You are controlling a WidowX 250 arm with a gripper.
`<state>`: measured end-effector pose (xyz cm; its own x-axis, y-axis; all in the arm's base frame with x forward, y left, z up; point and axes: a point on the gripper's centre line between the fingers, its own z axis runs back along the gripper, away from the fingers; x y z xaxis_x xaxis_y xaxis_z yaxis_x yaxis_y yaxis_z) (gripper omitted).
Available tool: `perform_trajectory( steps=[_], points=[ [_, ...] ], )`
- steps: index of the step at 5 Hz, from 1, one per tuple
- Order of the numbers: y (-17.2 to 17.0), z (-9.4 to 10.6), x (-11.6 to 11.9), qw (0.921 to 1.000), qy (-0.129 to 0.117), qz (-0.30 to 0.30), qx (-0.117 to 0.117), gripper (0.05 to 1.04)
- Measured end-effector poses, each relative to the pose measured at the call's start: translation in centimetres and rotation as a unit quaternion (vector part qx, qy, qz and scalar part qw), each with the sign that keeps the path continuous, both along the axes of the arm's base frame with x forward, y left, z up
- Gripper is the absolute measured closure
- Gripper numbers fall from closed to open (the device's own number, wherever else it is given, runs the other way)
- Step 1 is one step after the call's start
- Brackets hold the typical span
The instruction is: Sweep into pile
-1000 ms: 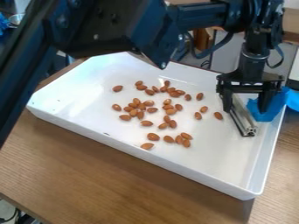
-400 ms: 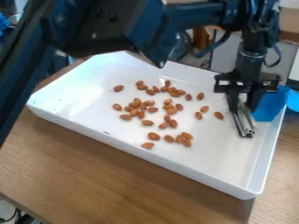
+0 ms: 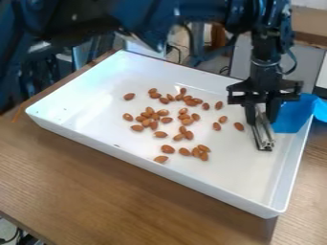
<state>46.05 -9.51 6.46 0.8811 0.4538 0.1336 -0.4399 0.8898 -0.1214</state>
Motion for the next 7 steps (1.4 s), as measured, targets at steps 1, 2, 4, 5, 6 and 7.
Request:
perform_trajectory(
  steps=[1, 2, 4, 5, 6, 7],
  points=[
    [1.9, -0.2, -1.1, 0.9999, -0.006, 0.011, -0.004, 0.705],
    [3.9, -0.4, -1.9, 0.9995, -0.023, 0.022, -0.005, 0.706],
    [9.4, -0.5, -3.8, 0.9988, -0.021, 0.041, -0.019, 0.706],
    [12.8, -0.6, -5.4, 0.9971, 0.007, 0.067, -0.034, 0.706],
    [15.7, -0.4, -7.0, 0.9948, 0.025, 0.087, -0.048, 0.715],
    [18.3, -0.4, -8.8, 0.9917, 0.041, 0.11, -0.052, 0.716]
  ],
)
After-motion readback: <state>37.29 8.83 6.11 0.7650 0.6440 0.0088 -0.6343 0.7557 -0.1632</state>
